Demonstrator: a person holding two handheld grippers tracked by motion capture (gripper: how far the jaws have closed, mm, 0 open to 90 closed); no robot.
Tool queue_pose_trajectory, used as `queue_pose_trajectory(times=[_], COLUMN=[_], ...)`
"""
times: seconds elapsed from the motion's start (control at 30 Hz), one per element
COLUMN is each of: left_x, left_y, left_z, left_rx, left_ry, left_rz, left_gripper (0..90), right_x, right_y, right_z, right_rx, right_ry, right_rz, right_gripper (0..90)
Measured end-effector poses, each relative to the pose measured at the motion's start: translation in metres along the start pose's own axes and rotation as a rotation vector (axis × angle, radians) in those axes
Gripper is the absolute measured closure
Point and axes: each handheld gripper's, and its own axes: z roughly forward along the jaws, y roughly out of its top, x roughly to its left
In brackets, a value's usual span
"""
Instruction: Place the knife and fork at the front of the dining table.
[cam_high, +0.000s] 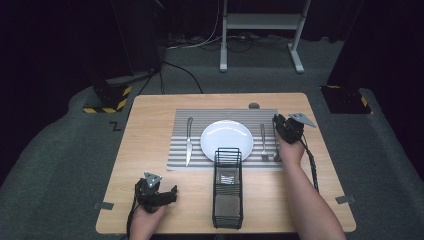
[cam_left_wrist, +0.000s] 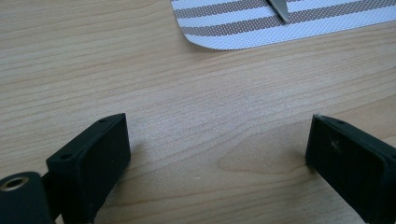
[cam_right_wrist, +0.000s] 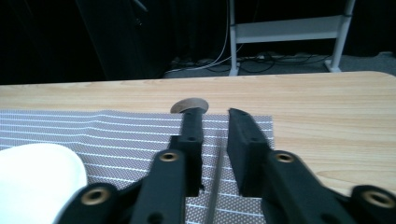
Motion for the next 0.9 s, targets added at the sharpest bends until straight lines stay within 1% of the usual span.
queue_pose_trajectory(times=[0.17, 0.23, 0.27, 0.3, 0.33, 0.37, 0.43, 0.47, 0.5, 0.53, 0.6, 0.63, 0.7, 0.73, 0.8, 0.83, 0.87, 0.9], left_x=[0.0, 0.0, 0.0, 0.0, 0.0, 0.0, -0.001, -0.001, -0.001, -0.001, 0.0, -0.001, -0.001, -0.001, -0.001, -0.001, -0.001, -0.001], left_y=[0.0, 0.0, 0.0, 0.0, 0.0, 0.0, 0.0, 0.0, 0.0, 0.001, 0.001, 0.001, 0.001, 0.001, 0.001, 0.001, 0.001, 0.001], left_z=[0.0, 0.0, 0.0, 0.0, 0.0, 0.0, 0.0, 0.0, 0.001, 0.001, 0.001, 0.001, 0.001, 0.001, 0.001, 0.001, 0.001, 0.001], left_rx=[0.0, 0.0, 0.0, 0.001, 0.001, 0.002, 0.003, 0.003, 0.004, 0.005, 0.007, 0.006, 0.006, 0.006, 0.006, 0.006, 0.006, 0.006], left_ry=[-0.004, -0.005, -0.005, -0.004, -0.004, -0.002, 0.0, 0.0, 0.0, 0.0, -0.002, -0.001, -0.001, -0.001, -0.001, -0.001, -0.001, -0.001], left_rz=[-0.002, -0.002, -0.002, -0.001, -0.001, 0.003, 0.003, 0.004, 0.005, 0.007, 0.01, 0.01, 0.011, 0.011, 0.011, 0.011, 0.01, 0.01], left_gripper=[6.1, 6.0, 6.0, 6.0, 6.0, 6.0, 5.8, 5.8, 5.6, 5.6, 5.4, 5.3, 5.3, 5.3, 5.3, 5.3, 5.3, 5.3], right_x=[0.001, 0.002, 0.002, 0.002, 0.003, 0.003, 0.005, 0.006, 0.009, 0.009, 0.013, 0.017, 0.02, 0.02, 0.024, 0.027, 0.028, 0.028], right_y=[0.001, 0.003, 0.003, 0.003, 0.002, 0.002, 0.0, -0.002, -0.007, -0.007, -0.012, -0.019, -0.025, -0.025, -0.032, -0.039, -0.043, -0.043], right_z=[-0.008, -0.016, -0.016, -0.02, -0.028, -0.028, -0.036, -0.04, -0.05, -0.05, -0.06, -0.071, -0.083, -0.083, -0.095, -0.107, -0.114, -0.114], right_rx=[-0.004, -0.007, -0.007, -0.01, -0.007, -0.007, -0.003, 0.001, 0.014, 0.014, 0.035, 0.051, 0.076, 0.076, 0.101, 0.12, 0.13, 0.13], right_ry=[0.001, 0.008, 0.008, 0.01, 0.023, 0.023, 0.033, 0.038, 0.043, 0.043, 0.054, 0.059, 0.066, 0.066, 0.072, 0.078, 0.089, 0.089], right_rz=[-0.017, -0.03, -0.03, -0.039, -0.04, -0.04, -0.042, -0.052, -0.071, -0.071, -0.089, -0.11, -0.13, -0.13, -0.143, -0.153, -0.159, -0.159], right_gripper=[74.1, 74.1, 74.1, 73.6, 70.5, 70.5, 67.4, 65.3, 60.4, 60.4, 55.7, 52.3, 47.4, 47.4, 43.9, 40.1, 37.8, 37.8])
